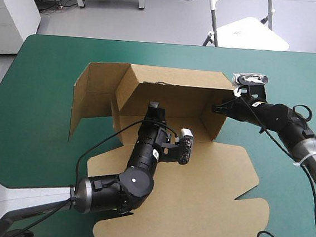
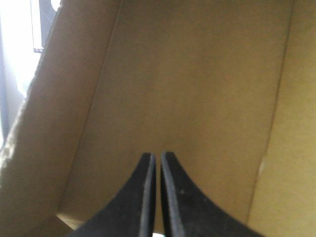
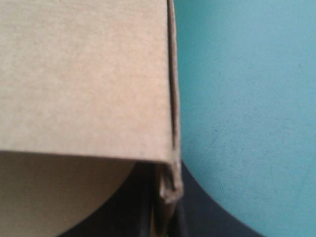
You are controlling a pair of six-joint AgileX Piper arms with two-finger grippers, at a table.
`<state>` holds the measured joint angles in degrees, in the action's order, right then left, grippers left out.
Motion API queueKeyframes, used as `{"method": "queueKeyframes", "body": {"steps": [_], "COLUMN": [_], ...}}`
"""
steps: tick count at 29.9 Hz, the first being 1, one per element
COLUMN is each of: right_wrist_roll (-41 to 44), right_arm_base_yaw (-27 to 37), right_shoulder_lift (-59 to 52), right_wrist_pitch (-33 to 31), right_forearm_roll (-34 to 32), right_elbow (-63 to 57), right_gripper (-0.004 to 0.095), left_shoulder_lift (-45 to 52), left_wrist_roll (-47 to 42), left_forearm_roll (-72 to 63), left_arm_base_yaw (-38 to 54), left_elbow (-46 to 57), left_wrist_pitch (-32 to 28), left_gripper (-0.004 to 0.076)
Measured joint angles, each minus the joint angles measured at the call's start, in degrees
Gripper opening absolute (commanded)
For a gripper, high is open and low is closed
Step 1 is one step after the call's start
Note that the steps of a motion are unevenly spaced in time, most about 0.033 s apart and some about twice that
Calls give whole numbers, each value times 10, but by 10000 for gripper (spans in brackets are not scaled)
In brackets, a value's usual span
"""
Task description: Fold the box
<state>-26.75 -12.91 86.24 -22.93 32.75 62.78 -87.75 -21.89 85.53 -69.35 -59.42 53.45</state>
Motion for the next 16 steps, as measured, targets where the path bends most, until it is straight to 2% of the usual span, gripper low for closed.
{"method": "queueKeyframes", "body": {"steps": [8,11,16], "right_wrist_roll": [0,0,2], "right_arm_base_yaw": [1,1,4], "right_shoulder_lift": [0,-1,-1], "right_wrist_pitch": [-12,-13,-17], "right_forearm_roll": [-4,-4,-4], "right_elbow": [3,3,3], "right_gripper": [-17,-17,-17], "left_shoulder_lift": [65,102,170], "left_wrist_roll": [18,77,229], "left_forearm_roll": [-233,-336,-545], "left_arm_base_yaw": [61,103,219], "left_elbow": [-60,-99,-135], "left_wrist_pitch": [-70,-71,-53], "left_gripper": [0,0,0]}}
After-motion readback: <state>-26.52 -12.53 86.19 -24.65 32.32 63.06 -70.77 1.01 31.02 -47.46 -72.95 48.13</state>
